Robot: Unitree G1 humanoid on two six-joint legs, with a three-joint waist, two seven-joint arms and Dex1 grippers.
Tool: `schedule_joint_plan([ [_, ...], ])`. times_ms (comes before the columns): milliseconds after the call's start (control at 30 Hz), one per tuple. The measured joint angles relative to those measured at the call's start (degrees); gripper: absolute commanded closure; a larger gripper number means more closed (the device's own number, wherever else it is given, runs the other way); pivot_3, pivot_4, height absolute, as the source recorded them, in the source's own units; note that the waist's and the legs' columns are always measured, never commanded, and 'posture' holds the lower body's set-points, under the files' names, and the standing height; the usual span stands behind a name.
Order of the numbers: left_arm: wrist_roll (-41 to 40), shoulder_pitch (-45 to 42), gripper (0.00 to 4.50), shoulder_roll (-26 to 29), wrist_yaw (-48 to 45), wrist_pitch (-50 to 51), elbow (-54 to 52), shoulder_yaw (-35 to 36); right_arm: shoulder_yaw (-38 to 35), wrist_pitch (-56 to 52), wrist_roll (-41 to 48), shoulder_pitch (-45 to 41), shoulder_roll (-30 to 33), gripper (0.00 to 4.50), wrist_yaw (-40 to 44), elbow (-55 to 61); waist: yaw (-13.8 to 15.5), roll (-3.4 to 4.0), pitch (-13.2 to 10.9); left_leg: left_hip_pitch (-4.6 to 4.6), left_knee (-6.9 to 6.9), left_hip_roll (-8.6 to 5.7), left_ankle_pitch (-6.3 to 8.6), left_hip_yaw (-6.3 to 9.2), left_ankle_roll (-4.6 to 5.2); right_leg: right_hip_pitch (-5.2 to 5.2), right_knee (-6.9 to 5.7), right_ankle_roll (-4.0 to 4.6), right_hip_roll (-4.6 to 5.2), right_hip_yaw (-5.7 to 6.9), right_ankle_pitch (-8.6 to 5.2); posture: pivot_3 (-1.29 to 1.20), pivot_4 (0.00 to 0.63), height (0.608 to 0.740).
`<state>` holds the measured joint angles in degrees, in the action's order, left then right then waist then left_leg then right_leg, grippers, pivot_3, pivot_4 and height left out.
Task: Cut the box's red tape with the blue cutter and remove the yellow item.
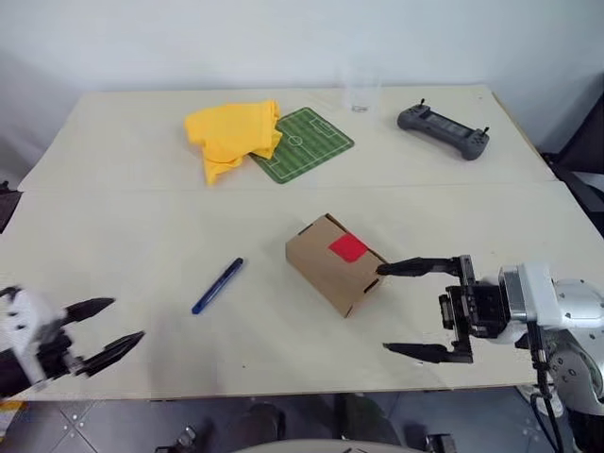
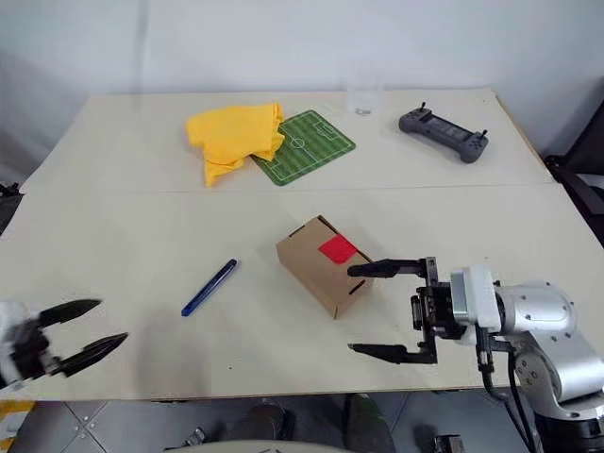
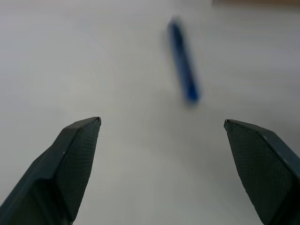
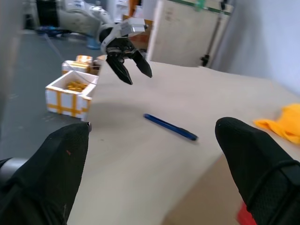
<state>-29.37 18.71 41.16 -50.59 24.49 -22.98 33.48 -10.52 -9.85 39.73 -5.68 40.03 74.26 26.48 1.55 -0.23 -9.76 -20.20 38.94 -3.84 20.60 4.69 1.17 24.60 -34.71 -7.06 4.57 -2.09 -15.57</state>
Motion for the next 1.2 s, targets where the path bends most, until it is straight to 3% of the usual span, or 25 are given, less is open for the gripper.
schedule_joint_plan([
  [133, 0.99, -6.14, 0.02, -4.94, 14.86, 12.33, -7.35, -8.64, 0.22, 0.01, -0.52, -0.13, -0.01, 0.00, -0.78, -1.08, -0.40, 0.03, 0.00, 0.03, -0.01, 0.10, -0.01, -0.05, -0.22, 0.08, -0.16, 0.02, -0.17, -0.01, -0.01, 0.00, 0.150, 0.740],
  [233, 2.68, -7.58, 0.02, -5.23, 19.94, 16.31, -9.26, -12.53, 0.26, -0.07, -0.72, -0.14, -0.01, 0.00, -1.79, -1.20, -0.52, 0.03, 0.01, 0.03, -0.01, 0.23, 0.02, -0.11, -0.31, 0.16, -0.25, 0.12, -0.30, -0.02, -0.07, 0.00, 0.150, 0.740],
  [667, 8.62, -11.97, 0.02, -3.93, 24.20, 20.10, -6.37, -21.45, 1.17, -0.19, -1.50, 1.13, -0.01, 0.00, -5.95, 0.67, 0.04, 0.19, 0.10, 0.10, 0.02, 0.23, 0.03, -0.07, -0.32, 0.02, -0.10, 0.16, -0.24, 0.01, -0.09, 0.00, 0.150, 0.740],
  [767, 9.22, -12.79, 0.61, -3.88, 24.17, 20.28, -5.27, -22.25, 1.19, -0.19, -1.59, 1.70, -0.01, 0.00, -6.83, 0.74, 0.10, 0.39, 0.22, 0.15, 0.02, 0.17, 0.01, -0.06, -0.31, -0.04, -0.14, 0.16, -0.19, 0.01, -0.09, 0.00, 0.150, 0.740],
  [1167, 9.35, -13.73, 4.06, -2.50, 22.12, 20.09, -3.05, -23.39, 1.09, -0.10, -1.98, 3.91, 0.02, 0.00, -8.52, 2.18, -0.11, 0.89, 0.52, 0.28, -0.02, 0.18, 0.02, -0.10, -0.30, -0.10, -0.19, 0.16, -0.19, -0.06, -0.09, 0.00, 0.150, 0.740],
  [1200, 9.43, -13.74, 4.08, -2.25, 21.91, 19.92, -2.97, -23.48, 1.09, -0.09, -1.99, 3.93, 0.02, 0.00, -8.60, 2.40, -0.12, 0.89, 0.52, 0.29, -0.02, 0.18, 0.02, -0.10, -0.30, -0.10, -0.18, 0.16, -0.19, -0.07, -0.09, 0.00, 0.150, 0.740],
])
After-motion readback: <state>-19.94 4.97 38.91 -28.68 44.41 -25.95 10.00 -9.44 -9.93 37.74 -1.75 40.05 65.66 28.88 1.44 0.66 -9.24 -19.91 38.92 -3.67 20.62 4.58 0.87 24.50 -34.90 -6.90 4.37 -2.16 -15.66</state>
